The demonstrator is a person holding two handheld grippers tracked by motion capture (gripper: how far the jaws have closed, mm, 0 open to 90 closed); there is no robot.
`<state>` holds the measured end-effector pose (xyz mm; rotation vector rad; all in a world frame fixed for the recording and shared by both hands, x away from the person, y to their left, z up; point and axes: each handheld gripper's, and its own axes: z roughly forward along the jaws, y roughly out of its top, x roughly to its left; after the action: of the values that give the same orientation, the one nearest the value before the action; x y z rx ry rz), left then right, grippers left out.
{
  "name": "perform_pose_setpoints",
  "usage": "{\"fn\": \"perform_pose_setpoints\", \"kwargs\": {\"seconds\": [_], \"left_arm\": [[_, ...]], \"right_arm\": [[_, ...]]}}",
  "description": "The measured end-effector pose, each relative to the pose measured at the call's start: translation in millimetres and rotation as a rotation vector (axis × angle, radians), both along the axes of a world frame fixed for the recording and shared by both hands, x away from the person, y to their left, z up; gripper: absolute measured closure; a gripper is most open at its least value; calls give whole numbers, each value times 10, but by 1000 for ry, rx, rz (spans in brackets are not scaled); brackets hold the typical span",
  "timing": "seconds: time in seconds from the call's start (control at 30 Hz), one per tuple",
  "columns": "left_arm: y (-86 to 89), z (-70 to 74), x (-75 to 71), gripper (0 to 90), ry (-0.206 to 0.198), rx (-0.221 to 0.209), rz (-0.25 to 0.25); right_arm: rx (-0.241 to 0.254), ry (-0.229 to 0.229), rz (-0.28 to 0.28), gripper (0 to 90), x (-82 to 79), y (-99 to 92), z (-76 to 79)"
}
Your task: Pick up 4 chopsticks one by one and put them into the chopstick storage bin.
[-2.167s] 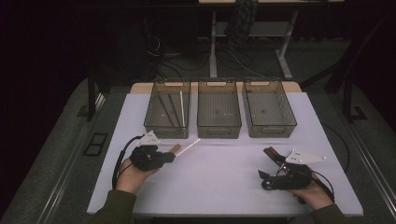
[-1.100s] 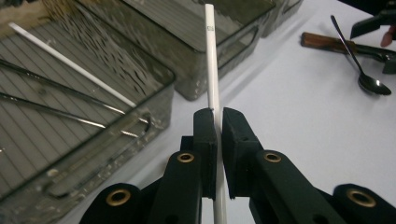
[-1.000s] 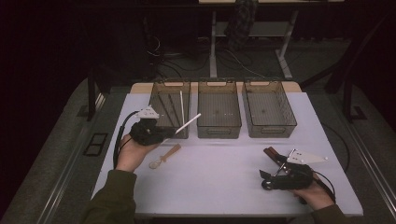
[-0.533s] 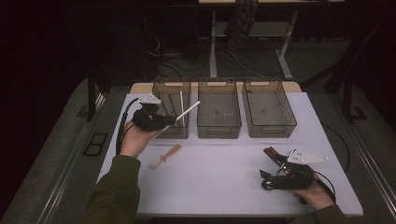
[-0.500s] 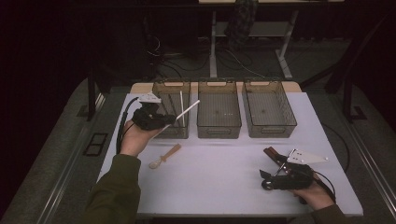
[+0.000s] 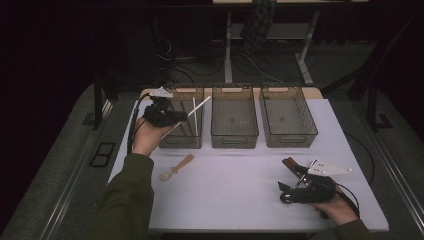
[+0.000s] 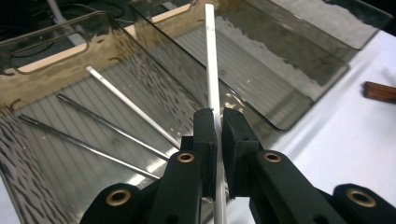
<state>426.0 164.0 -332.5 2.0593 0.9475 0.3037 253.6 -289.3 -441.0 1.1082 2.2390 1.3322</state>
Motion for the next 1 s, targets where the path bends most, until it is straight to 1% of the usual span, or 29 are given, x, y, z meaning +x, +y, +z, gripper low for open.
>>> {"fn": "perform_pose_setpoints", "kwargs": {"seconds": [0.13,0.23,0.43,0.47,0.57,0.6,0.67,0.7,0.73,0.8,0.87,0.93,1.0], "left_arm": [[-14,3,112,843,0,-13,20],[-25,-6,197,843,-2,-15,36],[-48,-38,366,843,-9,10,76],[-45,-48,396,843,-9,18,90],[-23,-82,486,842,-8,-2,126],[-21,-89,515,843,-9,0,134],[-24,-108,573,843,-19,25,138],[-20,-119,606,842,-16,41,141],[-14,-127,633,842,-13,43,144],[-7,-138,674,842,-19,25,151],[-14,-165,709,842,-22,21,151],[-29,-210,742,842,-17,30,159],[-30,-259,769,842,-7,13,166]], "right_arm": [[5,1,-1,115,1,-7,2],[6,3,-1,115,4,-12,0],[13,0,-6,115,1,-33,7],[14,0,-6,115,0,-37,9],[17,0,-6,115,-2,-46,11],[18,2,-6,115,-2,-49,11],[19,1,-6,115,-1,-53,12],[23,1,-6,115,-1,-52,14],[28,0,-5,115,-3,-51,17],[31,-2,0,115,-7,-47,21],[34,-1,2,115,-12,-43,20],[35,0,4,115,-13,-43,20],[41,0,1,115,-11,-46,21]]}}
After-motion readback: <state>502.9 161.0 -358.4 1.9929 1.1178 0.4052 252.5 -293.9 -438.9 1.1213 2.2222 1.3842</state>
